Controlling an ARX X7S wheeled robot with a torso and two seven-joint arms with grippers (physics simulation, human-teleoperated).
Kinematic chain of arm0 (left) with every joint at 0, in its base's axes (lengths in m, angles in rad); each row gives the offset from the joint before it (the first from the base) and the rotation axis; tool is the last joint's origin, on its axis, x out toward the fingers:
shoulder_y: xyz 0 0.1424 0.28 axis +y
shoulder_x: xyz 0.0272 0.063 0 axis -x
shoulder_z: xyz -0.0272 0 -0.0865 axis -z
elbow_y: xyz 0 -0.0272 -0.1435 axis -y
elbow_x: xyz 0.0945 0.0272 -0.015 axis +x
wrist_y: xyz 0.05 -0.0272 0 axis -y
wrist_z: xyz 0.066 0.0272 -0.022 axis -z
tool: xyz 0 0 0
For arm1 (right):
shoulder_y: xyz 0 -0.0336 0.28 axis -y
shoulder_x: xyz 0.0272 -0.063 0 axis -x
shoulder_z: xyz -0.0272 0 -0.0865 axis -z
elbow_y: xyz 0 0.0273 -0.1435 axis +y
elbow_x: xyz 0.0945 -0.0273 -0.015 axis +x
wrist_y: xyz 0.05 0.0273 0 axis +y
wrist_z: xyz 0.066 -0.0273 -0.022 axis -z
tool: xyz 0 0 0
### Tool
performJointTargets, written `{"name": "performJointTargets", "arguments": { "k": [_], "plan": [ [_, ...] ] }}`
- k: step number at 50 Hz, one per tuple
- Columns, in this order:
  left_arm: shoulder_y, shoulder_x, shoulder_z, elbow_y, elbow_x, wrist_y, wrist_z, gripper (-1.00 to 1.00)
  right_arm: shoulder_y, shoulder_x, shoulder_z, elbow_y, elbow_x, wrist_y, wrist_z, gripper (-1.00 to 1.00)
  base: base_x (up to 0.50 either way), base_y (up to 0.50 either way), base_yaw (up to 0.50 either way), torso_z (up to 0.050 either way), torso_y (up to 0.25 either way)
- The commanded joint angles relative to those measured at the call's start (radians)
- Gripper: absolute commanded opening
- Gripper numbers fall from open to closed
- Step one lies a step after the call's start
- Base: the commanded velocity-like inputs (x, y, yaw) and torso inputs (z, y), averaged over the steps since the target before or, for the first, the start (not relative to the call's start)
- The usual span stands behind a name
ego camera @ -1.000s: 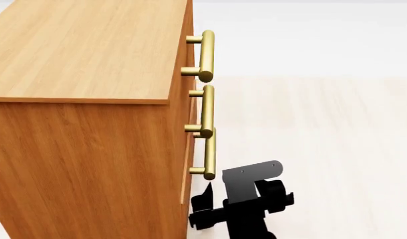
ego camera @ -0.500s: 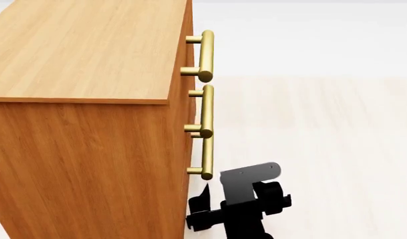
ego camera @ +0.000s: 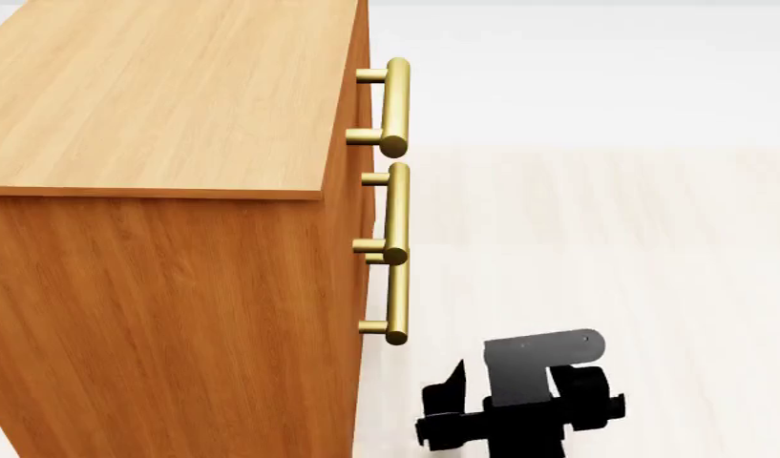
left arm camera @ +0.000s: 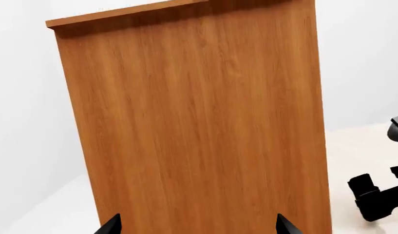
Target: Put the bowl in the bottom drawer of the cabinet and close it.
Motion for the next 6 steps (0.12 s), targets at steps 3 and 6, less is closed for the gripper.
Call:
{"name": "performJointTargets", "arguments": {
  "k": [3,6],
  "plan": [
    [0.035,0.003,-0.03,0.127,0.042,-0.047,-0.03,1.0,-0.038,0.264,0.019,-0.497,0.061,0.151,0.222,1.0,0.0,0.0,0.0,0.0,0.0],
    [0.046,-0.003,-0.032,0.17,0.068,-0.061,-0.033,1.0,-0.042,0.326,0.017,-0.613,0.065,0.178,0.271,1.0,0.0,0.0,0.0,0.0,0.0]
  ]
}}
